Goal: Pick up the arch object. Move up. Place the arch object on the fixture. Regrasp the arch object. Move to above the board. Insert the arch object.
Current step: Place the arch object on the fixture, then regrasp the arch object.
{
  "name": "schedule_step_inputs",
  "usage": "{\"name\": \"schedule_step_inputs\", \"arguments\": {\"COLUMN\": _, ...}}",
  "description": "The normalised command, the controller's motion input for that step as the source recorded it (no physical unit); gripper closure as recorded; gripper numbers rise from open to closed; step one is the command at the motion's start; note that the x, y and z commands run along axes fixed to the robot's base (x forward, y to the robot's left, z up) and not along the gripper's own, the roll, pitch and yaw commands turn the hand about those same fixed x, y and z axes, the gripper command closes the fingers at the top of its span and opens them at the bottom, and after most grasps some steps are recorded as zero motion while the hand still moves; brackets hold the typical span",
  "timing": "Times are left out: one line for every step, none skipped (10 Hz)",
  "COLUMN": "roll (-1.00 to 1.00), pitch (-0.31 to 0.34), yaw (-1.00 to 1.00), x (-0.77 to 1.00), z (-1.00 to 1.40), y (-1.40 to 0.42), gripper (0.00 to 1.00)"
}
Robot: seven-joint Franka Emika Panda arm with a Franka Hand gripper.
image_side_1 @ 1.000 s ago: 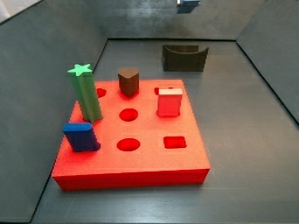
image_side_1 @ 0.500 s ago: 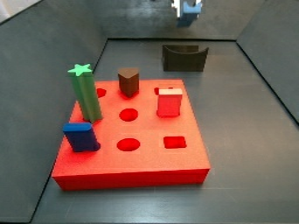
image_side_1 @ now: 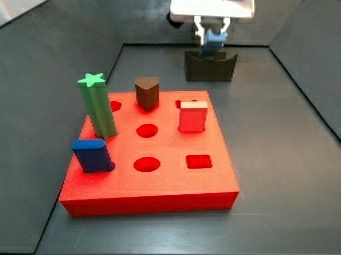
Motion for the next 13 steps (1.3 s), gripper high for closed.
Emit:
{"name": "schedule_step_inputs", "arguments": {"roll": -0.17, "pitch": 0.013, "yaw": -0.19, "x": 0.15, "z": -0.71, "y": 0.1, "gripper": 1.0}}
{"name": "schedule_step_inputs", "arguments": {"roll": -0.17, "pitch": -0.016, "yaw": -0.16, "x": 0.12, "z": -0.47, "y": 0.08, "gripper": 1.0}}
{"name": "schedule_step_inputs", "arguments": {"roll": -0.17, "pitch": -0.021, "yaw": -0.14, "x": 0.11, "z": -0.36, "y": 0.07, "gripper": 1.0}}
{"name": "schedule_step_inputs", "arguments": {"roll": 0.0, "pitch": 0.0, "yaw": 0.0, "x": 0.0, "z": 0.0, "y": 0.0, "gripper": 0.0}}
{"name": "schedule_step_inputs", "arguments": {"roll": -0.12, "pitch": -0.004, "yaw": -0.04, "x": 0.0, "z": 1.0, "y": 0.0, "gripper": 0.0}}
{"name": "schedule_step_inputs", "arguments": {"roll": -0.12, "pitch": -0.002, "yaw": -0.04, "x": 0.0, "z": 1.0, "y": 0.0, "gripper": 0.0}}
{"name": "schedule_step_inputs", "arguments": {"roll": -0.08, "pitch": 0.006, "yaw": -0.02, "x": -0.02, "z": 1.0, "y": 0.01, "gripper": 0.0}}
{"name": "schedule_step_inputs", "arguments": {"roll": -0.04, "pitch": 0.008, "yaw": -0.01, "x": -0.02, "z": 1.0, "y": 0.0, "gripper": 0.0}}
{"name": "schedule_step_inputs", "arguments": {"roll": 0.0, "pitch": 0.018, "yaw": 0.0, "x": -0.02, "z": 1.0, "y": 0.0, "gripper": 0.0}}
{"name": "schedule_step_inputs", "arguments": {"roll": 0.02, "pitch": 0.022, "yaw": 0.01, "x": -0.03, "z": 0.92, "y": 0.0, "gripper": 0.0}}
{"name": "schedule_step_inputs", "arguments": {"roll": 0.04, "pitch": 0.04, "yaw": 0.01, "x": -0.03, "z": 0.62, "y": 0.0, "gripper": 0.0}}
{"name": "schedule_step_inputs", "arguments": {"roll": 0.05, "pitch": 0.051, "yaw": 0.0, "x": -0.03, "z": 0.5, "y": 0.0, "gripper": 0.0}}
{"name": "schedule_step_inputs", "arguments": {"roll": 0.05, "pitch": 0.066, "yaw": 0.0, "x": -0.03, "z": 0.26, "y": 0.0, "gripper": 0.0}}
